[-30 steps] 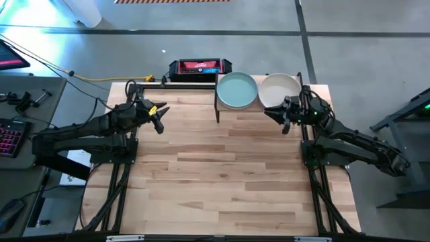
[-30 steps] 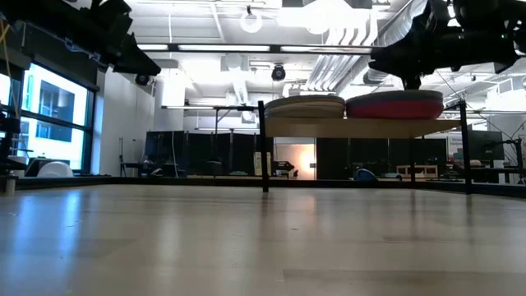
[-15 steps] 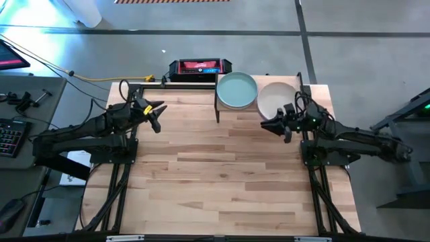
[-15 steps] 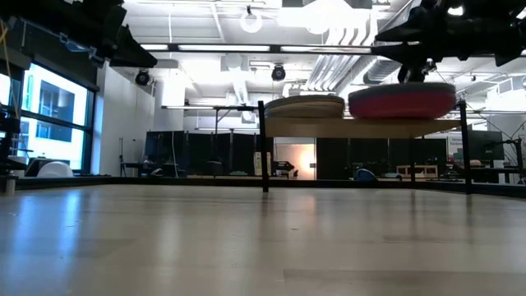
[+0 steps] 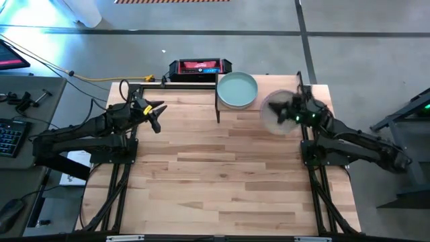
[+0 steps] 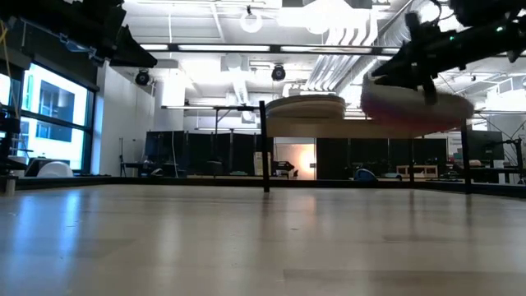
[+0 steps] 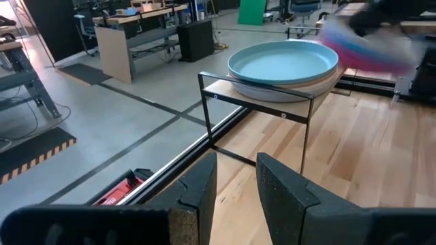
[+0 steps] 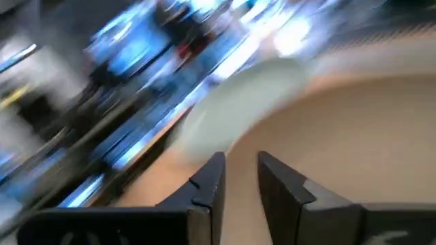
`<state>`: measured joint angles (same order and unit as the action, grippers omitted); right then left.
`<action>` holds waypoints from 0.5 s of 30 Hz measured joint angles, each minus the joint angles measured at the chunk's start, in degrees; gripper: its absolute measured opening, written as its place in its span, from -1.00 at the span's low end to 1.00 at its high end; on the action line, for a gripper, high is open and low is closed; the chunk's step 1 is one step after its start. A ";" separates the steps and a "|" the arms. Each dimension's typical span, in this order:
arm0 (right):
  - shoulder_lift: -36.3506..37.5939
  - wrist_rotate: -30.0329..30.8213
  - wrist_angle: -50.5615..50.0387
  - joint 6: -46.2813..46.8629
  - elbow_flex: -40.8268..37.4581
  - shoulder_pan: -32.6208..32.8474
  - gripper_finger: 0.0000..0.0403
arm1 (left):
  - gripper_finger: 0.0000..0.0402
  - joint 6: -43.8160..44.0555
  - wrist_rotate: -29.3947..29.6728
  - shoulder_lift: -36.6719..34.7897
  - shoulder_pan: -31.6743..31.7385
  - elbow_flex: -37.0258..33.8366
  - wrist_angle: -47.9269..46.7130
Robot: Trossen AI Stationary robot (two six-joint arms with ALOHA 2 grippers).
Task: Place and stack plates onto a shelf
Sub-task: Return to Home Position
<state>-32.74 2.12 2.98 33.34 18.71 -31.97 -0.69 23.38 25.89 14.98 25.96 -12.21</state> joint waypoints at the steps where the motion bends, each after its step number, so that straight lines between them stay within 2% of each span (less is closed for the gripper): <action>1: -0.22 2.31 -0.46 -0.69 -0.22 -1.79 -0.64 | -0.53 0.00 0.00 0.00 0.00 0.00 -0.13; 3: -0.54 2.55 -0.33 -1.05 -0.36 -4.99 -0.64 | -0.53 0.04 -0.01 0.00 0.00 0.00 -0.33; 8: -2.01 -3.74 2.05 -0.32 -0.44 -10.37 -0.64 | -0.53 1.52 -0.29 -0.05 0.00 0.00 -0.67; 15: -7.69 -6.30 -0.60 -2.97 3.97 -12.05 -0.64 | -0.53 3.37 -0.30 -0.07 0.00 0.00 -2.66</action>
<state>-40.43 -4.18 2.38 30.38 22.68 -44.03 2.68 23.08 25.82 14.98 25.96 -14.87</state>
